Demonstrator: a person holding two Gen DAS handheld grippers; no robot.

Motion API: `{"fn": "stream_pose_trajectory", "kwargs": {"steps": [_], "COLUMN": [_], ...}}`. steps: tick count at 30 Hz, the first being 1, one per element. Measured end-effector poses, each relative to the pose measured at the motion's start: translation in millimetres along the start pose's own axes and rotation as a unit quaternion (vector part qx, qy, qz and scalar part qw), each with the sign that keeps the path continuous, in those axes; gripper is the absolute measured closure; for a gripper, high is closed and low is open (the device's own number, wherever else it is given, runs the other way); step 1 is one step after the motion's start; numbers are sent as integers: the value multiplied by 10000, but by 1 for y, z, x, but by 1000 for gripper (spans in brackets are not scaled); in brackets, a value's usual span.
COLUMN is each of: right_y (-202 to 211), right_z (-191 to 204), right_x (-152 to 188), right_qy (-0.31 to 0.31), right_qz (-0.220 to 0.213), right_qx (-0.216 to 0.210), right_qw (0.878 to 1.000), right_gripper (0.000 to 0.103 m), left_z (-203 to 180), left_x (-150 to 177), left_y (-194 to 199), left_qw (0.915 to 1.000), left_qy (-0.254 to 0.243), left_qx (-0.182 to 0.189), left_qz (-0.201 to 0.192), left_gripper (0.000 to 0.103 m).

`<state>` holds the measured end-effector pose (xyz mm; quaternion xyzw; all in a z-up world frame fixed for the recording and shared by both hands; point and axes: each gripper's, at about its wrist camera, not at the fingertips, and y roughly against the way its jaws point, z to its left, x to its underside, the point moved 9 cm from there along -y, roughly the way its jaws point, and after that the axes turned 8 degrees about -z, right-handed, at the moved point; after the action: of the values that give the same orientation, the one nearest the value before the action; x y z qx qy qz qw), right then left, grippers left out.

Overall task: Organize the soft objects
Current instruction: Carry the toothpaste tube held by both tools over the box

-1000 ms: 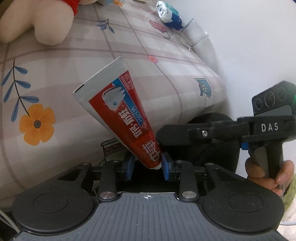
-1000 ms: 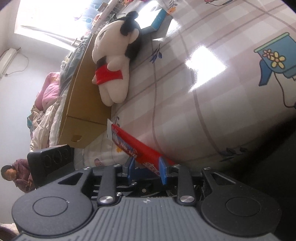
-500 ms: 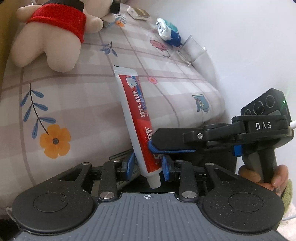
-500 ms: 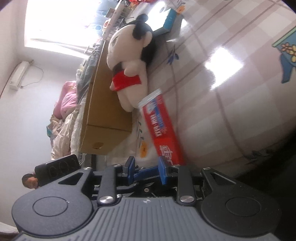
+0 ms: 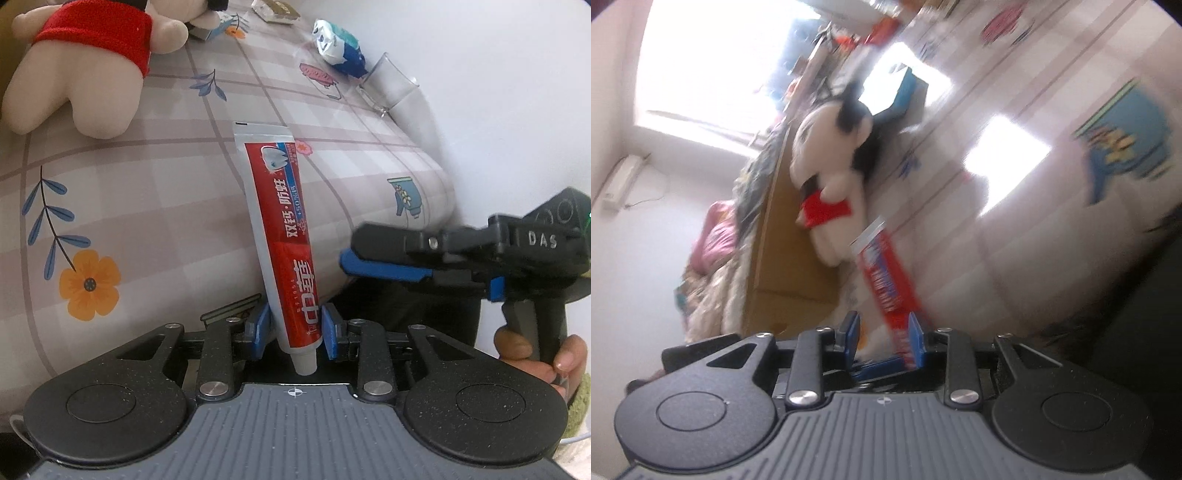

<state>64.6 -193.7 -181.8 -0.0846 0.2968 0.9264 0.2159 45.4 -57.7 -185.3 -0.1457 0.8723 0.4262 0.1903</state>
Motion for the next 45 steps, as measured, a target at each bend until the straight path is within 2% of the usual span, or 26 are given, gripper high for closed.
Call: {"fn": "stream_pose_trajectory", "kwargs": {"steps": [2,9,16,19,22,32,35,39,42,45], "right_y": [3,-16,-30,-27,-25,-13,-9,-10,-19,-39], "right_z": [-8,-24,-20,-17,-12,6,26,75,124,177], "right_x": [2,16,24,26,28,28,24,14,4,-3], "right_qy": [-79,-314,-247,-131,-6,237,544,1166,1687,2165], "right_qz": [12,221,371,292,190,-49,-127,-223,-204,-84], "right_qx": [164,209,85,86,119,-37,-83,-298,-552,-850], "right_qw": [9998,9990,9990,9995,9997,9997,9984,9925,9839,9725], "right_gripper": [61,61,62,69,73,74,74,74,74,74], "left_z": [0,-4,-11,-16,-22,-32,-37,-36,-25,-7], "left_x": [0,4,2,2,2,-3,-16,-42,-65,-86], "left_y": [-1,-6,4,5,11,38,62,108,147,185], "left_qw": [10000,9998,9976,9930,9884,9829,9775,9647,9551,9418], "left_qy": [3,-81,-622,-1011,-1295,-1462,-1538,-1572,-1424,-1352], "left_qx": [9,57,-260,-530,-644,-680,-766,-1015,-1274,-1632], "left_qz": [25,161,-168,-294,-461,-889,-1221,-1851,-2264,-2608], "left_gripper": [74,74,74,74,74,74,74,74,74,74]}}
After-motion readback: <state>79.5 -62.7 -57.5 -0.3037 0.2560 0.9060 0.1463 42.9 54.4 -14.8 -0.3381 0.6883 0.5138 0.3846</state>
